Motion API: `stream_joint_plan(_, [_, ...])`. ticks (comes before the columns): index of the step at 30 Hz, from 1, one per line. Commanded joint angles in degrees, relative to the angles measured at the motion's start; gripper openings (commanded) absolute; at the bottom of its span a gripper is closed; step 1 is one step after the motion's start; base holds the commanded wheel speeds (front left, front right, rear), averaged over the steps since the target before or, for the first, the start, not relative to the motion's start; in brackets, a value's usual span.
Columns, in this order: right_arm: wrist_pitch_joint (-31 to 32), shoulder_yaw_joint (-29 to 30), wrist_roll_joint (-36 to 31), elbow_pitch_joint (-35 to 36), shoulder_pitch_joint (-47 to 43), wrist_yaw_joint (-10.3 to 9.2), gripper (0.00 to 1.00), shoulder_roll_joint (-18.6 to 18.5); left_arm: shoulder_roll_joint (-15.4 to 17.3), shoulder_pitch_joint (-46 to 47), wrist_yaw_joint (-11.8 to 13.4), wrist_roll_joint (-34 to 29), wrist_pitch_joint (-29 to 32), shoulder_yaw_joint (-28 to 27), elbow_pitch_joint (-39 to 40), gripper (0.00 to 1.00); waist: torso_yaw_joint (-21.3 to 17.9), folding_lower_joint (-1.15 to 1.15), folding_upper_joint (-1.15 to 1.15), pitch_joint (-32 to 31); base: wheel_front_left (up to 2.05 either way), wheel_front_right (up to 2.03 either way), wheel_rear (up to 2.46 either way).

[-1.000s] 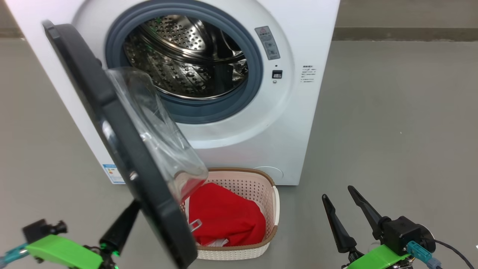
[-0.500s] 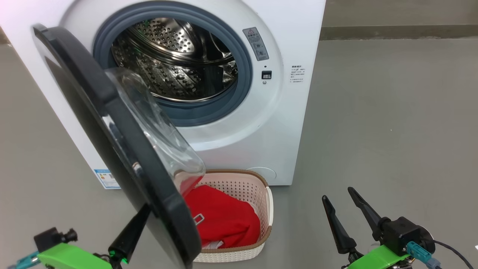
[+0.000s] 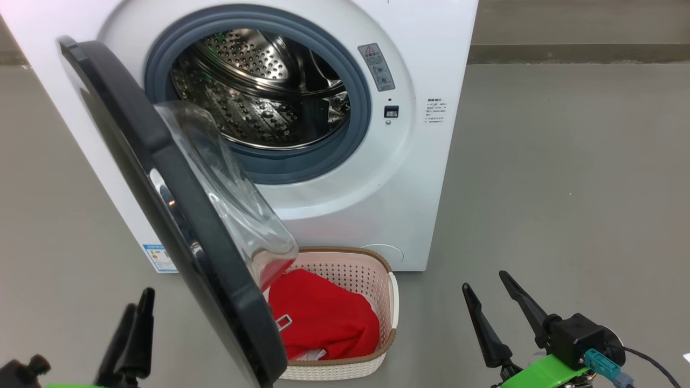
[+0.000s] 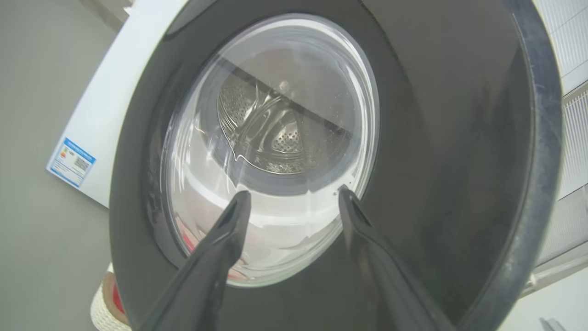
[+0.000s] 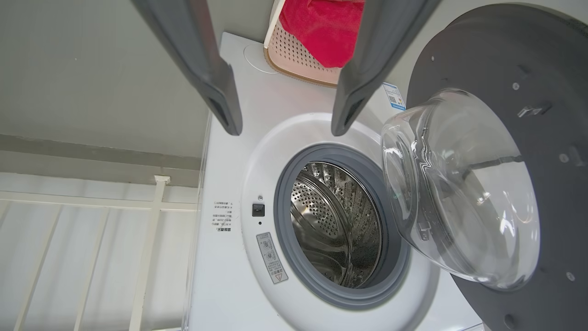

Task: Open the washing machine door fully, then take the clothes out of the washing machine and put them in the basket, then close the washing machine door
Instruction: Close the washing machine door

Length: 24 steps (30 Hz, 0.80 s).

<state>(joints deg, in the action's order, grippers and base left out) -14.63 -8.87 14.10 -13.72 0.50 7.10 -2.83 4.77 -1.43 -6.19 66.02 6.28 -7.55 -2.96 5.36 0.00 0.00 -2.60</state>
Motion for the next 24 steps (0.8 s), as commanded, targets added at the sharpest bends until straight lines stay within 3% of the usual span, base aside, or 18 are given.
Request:
stream_joint_plan(1, [-0.4,-1.6,0.4,1.3,2.0,0.39,1.0,0.0,2.4,0.5,-0.8,-6.3,-4.1,-0.7,0.8,1.0,0.2,0.0,0.0,0.0,0.0,0.0,0.0])
stream_joint_plan(9, [-0.4,-1.7,0.3,1.1,2.1,0.39,1.0,0.0,4.4,0.3,-1.1,-28.3,-20.7,4.7,-4.6,1.0,0.4,0.0,0.0,-0.1,0.0,0.0,0.0])
stream_joint_plan(17, [-0.4,-1.6,0.5,1.1,2.3,0.39,1.0,0.0,0.5,0.5,-1.1,-42.8,-21.3,-1.1,-2.7,1.0,0.1,0.0,0.0,0.1,0.0,0.0,0.0])
stream_joint_plan(21, [-0.4,-1.6,0.5,1.1,2.4,0.39,1.0,0.0,-0.3,-0.6,-1.1,-51.6,-21.3,-1.7,-2.9,1.0,0.0,0.0,0.0,0.2,0.0,0.0,0.0])
stream_joint_plan(24, [-0.4,-1.7,0.6,1.2,2.5,0.39,1.0,0.0,-0.7,-0.9,-0.9,-54.6,-21.3,-2.3,-3.0,1.0,0.0,0.0,0.0,0.3,0.0,0.0,0.0])
